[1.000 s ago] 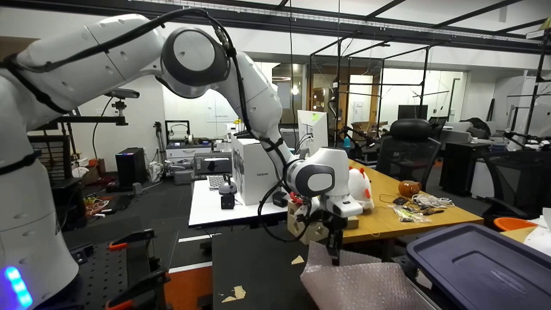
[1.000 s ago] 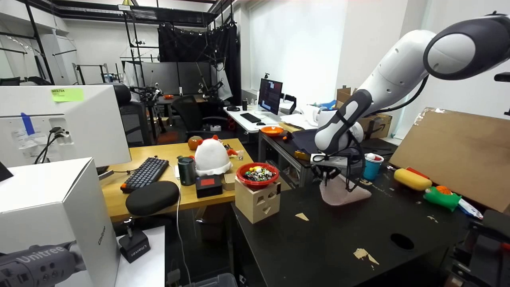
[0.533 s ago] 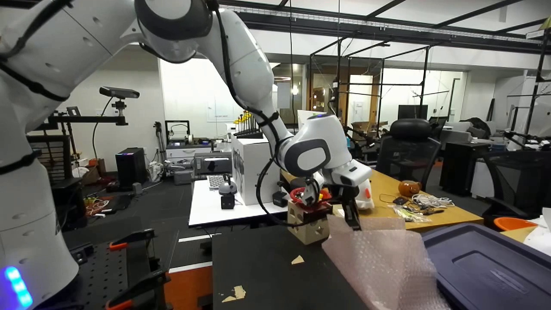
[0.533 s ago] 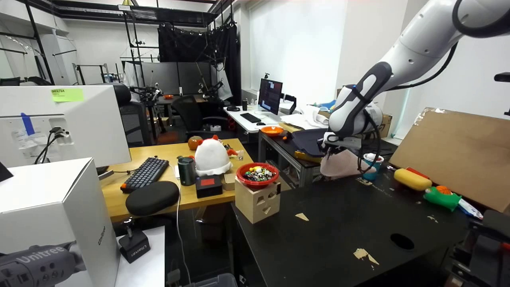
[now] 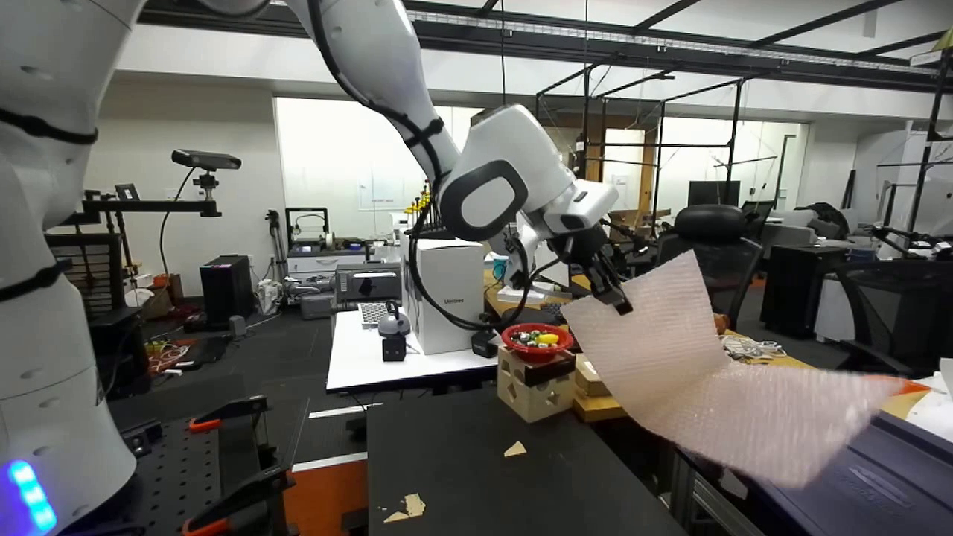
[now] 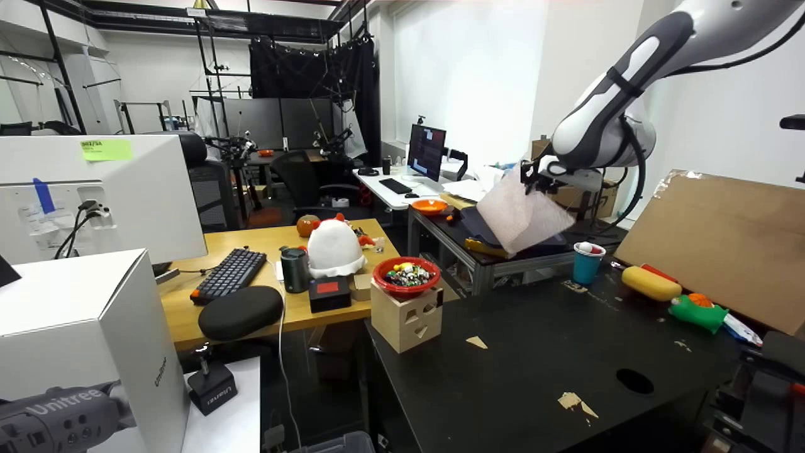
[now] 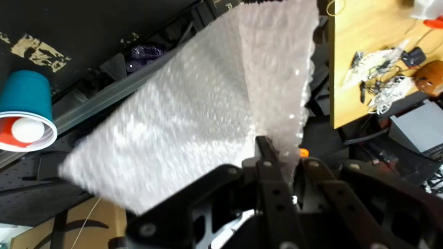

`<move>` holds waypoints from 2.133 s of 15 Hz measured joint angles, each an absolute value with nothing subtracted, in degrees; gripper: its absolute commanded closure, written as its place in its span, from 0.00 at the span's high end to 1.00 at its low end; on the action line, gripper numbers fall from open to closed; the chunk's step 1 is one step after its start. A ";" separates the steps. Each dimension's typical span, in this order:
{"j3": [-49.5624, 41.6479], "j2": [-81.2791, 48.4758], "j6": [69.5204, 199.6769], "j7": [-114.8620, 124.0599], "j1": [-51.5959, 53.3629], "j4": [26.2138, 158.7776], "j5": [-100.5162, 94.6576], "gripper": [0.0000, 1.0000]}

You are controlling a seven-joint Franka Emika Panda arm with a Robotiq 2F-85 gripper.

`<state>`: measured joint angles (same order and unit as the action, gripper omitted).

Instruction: Unfold the pink plastic

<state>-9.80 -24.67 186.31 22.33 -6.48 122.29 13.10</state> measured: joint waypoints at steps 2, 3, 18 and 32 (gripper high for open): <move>-8.37 -18.70 187.33 21.65 -7.38 126.91 13.40 0.02; -7.37 -15.99 187.36 21.65 -8.27 128.78 13.39 0.02; -12.23 2.94 159.49 19.53 -10.97 137.35 -2.23 0.02; -4.38 3.27 124.12 37.40 -10.58 126.75 -26.83 0.02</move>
